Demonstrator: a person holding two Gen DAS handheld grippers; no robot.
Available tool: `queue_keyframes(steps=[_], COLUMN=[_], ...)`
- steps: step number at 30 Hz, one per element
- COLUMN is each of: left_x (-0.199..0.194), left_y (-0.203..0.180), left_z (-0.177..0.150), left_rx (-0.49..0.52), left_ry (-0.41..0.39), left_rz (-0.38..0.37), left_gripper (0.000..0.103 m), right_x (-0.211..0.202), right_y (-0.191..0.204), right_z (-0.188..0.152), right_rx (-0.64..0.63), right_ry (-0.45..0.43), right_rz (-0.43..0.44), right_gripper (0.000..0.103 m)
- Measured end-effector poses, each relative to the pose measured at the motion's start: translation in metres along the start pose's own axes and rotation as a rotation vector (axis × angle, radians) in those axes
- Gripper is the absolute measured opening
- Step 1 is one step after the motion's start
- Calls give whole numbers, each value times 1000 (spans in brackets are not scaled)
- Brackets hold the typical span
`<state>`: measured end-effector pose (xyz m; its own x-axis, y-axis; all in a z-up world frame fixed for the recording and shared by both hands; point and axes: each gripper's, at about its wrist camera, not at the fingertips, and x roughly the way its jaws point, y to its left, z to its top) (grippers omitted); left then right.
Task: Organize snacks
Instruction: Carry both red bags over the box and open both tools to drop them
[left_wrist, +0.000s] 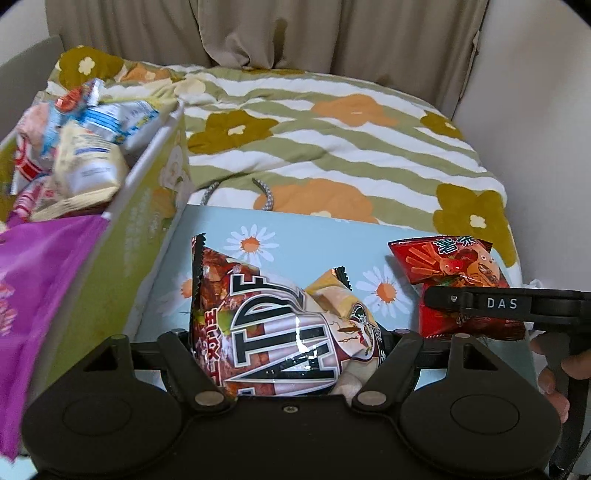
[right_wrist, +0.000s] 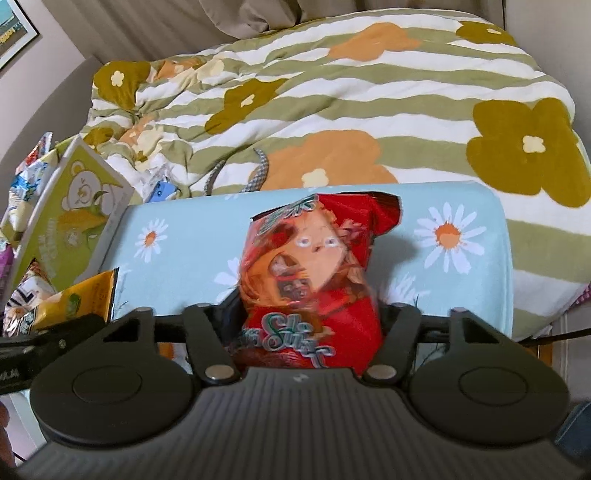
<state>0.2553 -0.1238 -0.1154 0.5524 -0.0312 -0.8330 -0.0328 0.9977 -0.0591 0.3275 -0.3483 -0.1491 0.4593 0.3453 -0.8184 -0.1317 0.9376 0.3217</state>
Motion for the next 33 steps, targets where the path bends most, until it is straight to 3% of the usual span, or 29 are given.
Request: queue_keyframes(steps=[7,13,22,28,33], left_x=[-51,-103,-161,-174,-165], left_y=[13,46,134,209,262], left_z=[-8,-9,7,27,53], left_rx=[-17,-67,-147,-174,-157], left_ry=[-82,-170,-286,-301,-291], left_rz=[-21,-8,68,67,34], left_gripper=[78,78,78,79,79], right_x=[-33,-75,-113,-110,-102], right_y=[24,69,172,252,309], right_z=[-9,-4,12,17,20], right_rx=[-28,-79,-170,-191,-192], right_ry=[-57,-139,-232,-266,-281], right_rz=[17,62,222,260,241], right_gripper=[76,76,76,76,76])
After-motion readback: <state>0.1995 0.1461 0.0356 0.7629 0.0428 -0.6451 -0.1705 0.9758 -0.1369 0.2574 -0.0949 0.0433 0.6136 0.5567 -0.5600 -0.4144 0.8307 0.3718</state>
